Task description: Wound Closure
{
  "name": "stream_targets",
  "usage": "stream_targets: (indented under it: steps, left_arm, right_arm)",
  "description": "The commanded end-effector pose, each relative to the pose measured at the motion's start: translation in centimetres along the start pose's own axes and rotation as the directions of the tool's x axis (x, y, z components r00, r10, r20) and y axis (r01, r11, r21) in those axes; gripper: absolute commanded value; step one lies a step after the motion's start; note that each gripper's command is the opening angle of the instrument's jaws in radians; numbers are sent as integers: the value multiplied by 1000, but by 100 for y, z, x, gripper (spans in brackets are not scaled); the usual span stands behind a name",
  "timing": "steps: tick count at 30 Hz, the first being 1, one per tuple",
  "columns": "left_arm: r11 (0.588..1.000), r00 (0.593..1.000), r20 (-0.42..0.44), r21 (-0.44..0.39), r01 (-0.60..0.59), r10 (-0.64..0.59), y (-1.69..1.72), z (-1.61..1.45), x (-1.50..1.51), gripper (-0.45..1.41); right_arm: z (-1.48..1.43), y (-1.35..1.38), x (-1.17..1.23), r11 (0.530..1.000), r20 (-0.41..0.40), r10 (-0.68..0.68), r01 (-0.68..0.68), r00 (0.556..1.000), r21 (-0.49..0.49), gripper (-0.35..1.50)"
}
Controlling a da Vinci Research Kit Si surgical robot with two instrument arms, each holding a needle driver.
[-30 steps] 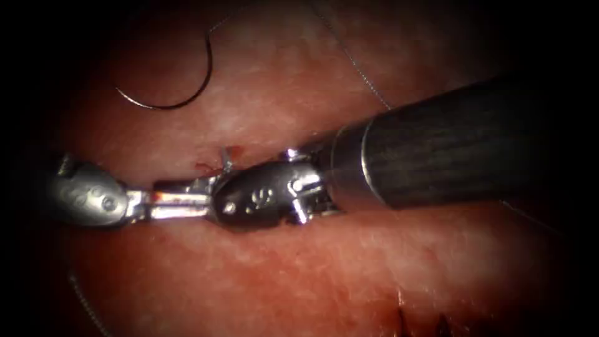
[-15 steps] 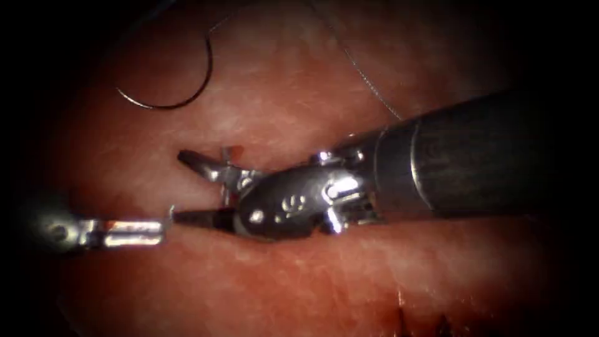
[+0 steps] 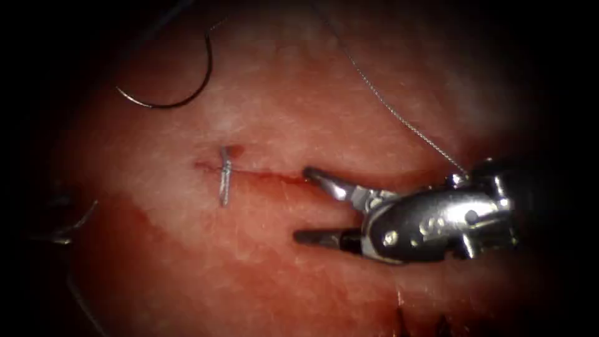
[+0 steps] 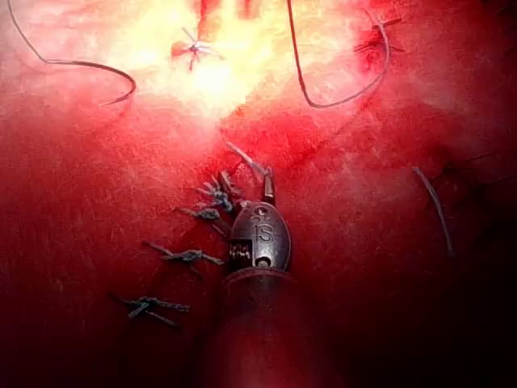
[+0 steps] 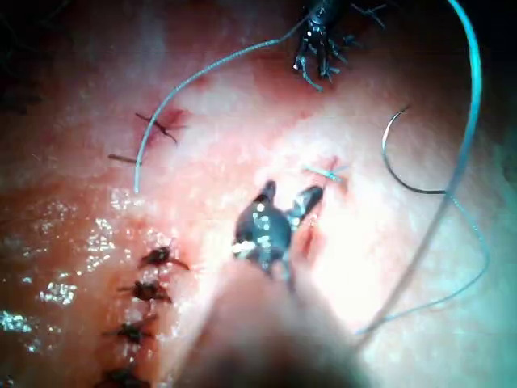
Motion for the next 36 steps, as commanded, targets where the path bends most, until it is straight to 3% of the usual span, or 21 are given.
stream_targets:
  steps: [1,6,10,13,15,19,20,22,24,27,28,32,36]
  left_arm:
    - [1000,999,23,14,26,-27,8,4,-19,51]
    - [997,997,50,48,61,-63,-7,2,-51,66]
    - [995,995,57,62,75,-79,-17,-12,-53,79]
    - [993,993,67,72,95,-99,-25,-25,-40,64]
    - [990,989,70,61,124,-128,-27,-33,-15,57]
    - [986,986,6,15,164,-164,-23,-32,29,52]
    - [984,983,-24,-8,181,-181,-18,-26,55,52]
    - [982,981,-37,-17,190,-190,-16,-22,66,52]
    - [978,975,-77,-14,210,-210,-12,7,114,52]
    - [982,978,-90,5,188,-186,-14,44,141,52]
    - [986,982,-92,17,169,-166,-17,65,148,52]
    - [992,992,-67,73,108,-103,-28,99,154,49]
    - [988,998,5,143,55,-56,-37,108,156,44]
  right_arm:
    - [5,-10,0,1000,0,10,-10,1000,1,133]
    - [5,-11,1,1000,0,11,-11,1000,1,131]
    - [3,-10,2,1000,0,12,-12,1000,2,131]
    - [3,-9,1,1000,1,13,-13,1000,2,131]
    - [2,-9,1,1000,2,13,-13,1000,1,131]
    - [3,-8,1,1000,6,13,-13,1000,5,131]
    - [2,-8,1,1000,10,13,-13,1000,10,131]
    - [2,-8,1,1000,12,12,-12,1000,12,131]
    - [3,-7,0,1000,23,24,-24,999,18,131]
    - [2,-5,0,1000,39,28,-29,999,10,131]
    - [1,-4,0,1000,41,30,-30,999,9,131]
    - [1,-3,0,999,41,31,-32,999,9,131]
    - [1,-2,0,999,44,31,-32,999,11,131]
